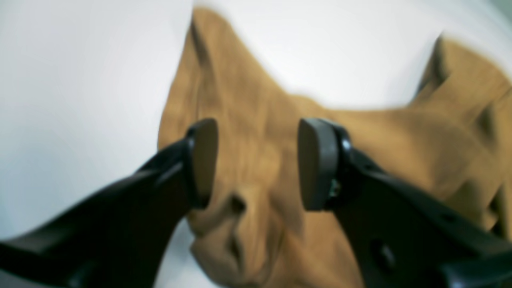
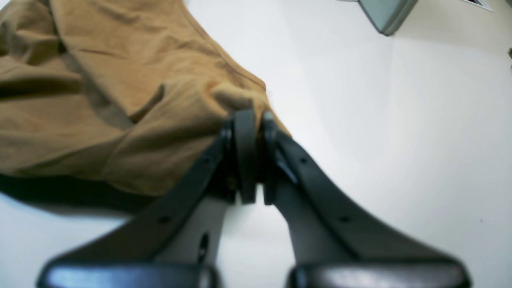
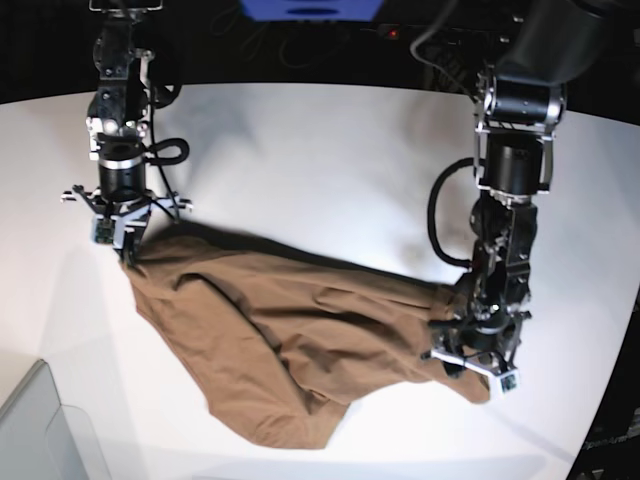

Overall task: Layout the t-shirt on the table in an organized manner, then fold the t-shirt properly
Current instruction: 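Grasp the shirt edge with the left gripper opposite the right gripper, then adjust the left gripper's grip along the shirt edge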

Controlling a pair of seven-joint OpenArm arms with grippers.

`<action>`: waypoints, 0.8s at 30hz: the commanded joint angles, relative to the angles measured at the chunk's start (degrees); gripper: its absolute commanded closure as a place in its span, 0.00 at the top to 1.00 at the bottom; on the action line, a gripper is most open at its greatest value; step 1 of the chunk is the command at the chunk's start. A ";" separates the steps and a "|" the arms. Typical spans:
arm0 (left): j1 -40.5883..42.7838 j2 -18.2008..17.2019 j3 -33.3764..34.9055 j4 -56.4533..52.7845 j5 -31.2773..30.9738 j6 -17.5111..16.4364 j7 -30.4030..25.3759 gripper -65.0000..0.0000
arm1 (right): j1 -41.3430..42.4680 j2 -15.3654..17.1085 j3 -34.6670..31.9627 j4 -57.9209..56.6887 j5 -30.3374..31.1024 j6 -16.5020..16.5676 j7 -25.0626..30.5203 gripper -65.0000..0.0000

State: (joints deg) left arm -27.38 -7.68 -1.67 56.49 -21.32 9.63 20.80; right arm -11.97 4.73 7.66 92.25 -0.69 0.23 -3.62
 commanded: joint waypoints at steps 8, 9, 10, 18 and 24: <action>9.40 -1.15 -4.70 18.98 0.09 -0.44 -0.09 0.52 | -0.03 0.24 0.12 1.07 0.03 0.08 1.90 0.00; 11.24 -1.15 -4.70 20.21 0.09 -0.44 -0.09 0.52 | -0.03 0.24 0.12 1.07 0.03 0.08 1.90 0.00; 12.74 -1.15 -4.61 20.83 0.18 -0.44 -0.09 0.52 | -0.03 0.24 0.12 1.07 0.03 0.08 1.90 0.00; 18.10 -0.45 -4.09 16.26 0.09 -0.44 -0.36 0.52 | -0.03 0.24 -0.06 1.07 0.03 0.08 1.90 0.00; 17.66 -0.19 2.07 14.85 0.62 -0.44 -0.62 0.52 | -0.12 0.15 -0.14 1.07 0.03 0.08 1.90 0.00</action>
State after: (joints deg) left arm -8.36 -7.31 0.80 70.43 -20.91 9.21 21.69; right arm -12.43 4.58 7.42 92.25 -0.69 0.27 -3.42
